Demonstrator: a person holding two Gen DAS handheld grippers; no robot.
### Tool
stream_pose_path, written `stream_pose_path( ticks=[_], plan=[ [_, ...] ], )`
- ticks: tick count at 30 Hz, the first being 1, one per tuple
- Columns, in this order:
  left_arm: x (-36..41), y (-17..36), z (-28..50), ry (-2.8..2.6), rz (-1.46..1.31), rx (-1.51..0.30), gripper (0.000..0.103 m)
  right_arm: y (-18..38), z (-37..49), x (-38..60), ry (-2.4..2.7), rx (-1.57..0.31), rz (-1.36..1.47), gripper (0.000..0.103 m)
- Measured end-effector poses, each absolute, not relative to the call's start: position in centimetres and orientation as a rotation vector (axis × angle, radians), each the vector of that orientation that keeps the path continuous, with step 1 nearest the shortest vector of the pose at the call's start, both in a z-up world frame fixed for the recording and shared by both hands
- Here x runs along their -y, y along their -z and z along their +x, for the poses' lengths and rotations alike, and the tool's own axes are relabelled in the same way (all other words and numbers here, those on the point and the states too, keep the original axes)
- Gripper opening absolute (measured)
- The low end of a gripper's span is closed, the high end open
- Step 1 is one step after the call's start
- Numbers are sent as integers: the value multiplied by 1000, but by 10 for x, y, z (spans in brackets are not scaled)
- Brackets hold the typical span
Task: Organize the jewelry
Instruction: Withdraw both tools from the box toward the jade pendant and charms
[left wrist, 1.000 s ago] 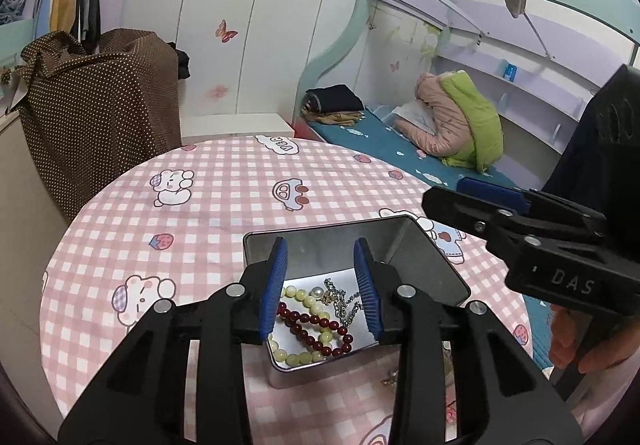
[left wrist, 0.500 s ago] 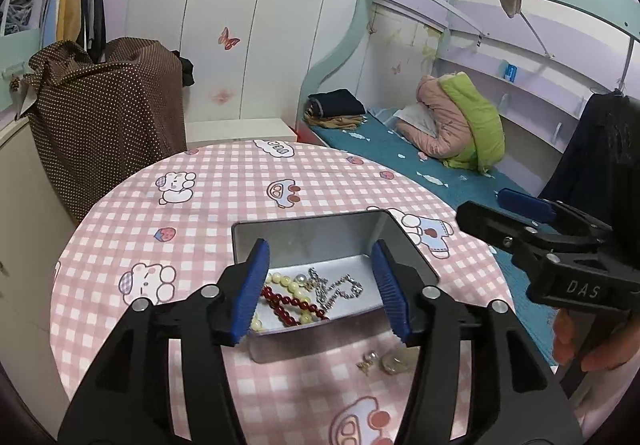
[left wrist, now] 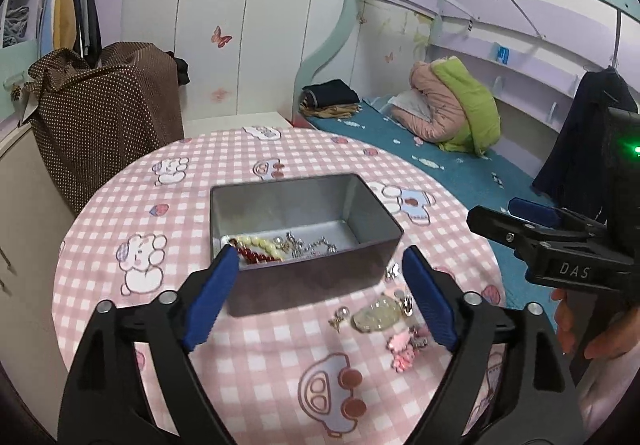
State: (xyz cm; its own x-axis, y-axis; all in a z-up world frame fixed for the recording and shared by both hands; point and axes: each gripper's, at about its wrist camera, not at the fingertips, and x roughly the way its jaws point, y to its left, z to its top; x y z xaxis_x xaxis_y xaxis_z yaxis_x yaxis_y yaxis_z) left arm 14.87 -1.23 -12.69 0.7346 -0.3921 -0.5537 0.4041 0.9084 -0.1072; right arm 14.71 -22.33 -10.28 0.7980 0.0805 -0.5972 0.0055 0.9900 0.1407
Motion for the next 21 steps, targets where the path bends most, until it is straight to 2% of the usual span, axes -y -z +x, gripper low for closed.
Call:
stream_pose_path(
  ticks=[2, 8, 14, 17, 21],
  plan=[
    [16, 134, 147, 447, 29, -626, 90, 110, 144, 226, -29, -668, 142, 95],
    [24, 170, 147, 441, 71, -732, 90, 135, 131, 235, -16, -725, 193, 95],
    [31, 180, 154, 374, 84, -727, 90, 149, 126, 238, -35, -760, 208, 95],
    [36, 183, 157, 321, 91, -713, 89, 152, 126, 239, -34, -763, 219, 95],
    [40, 187, 166, 286, 102, -721, 83, 154, 128, 237, -59, -774, 239, 95]
  ],
)
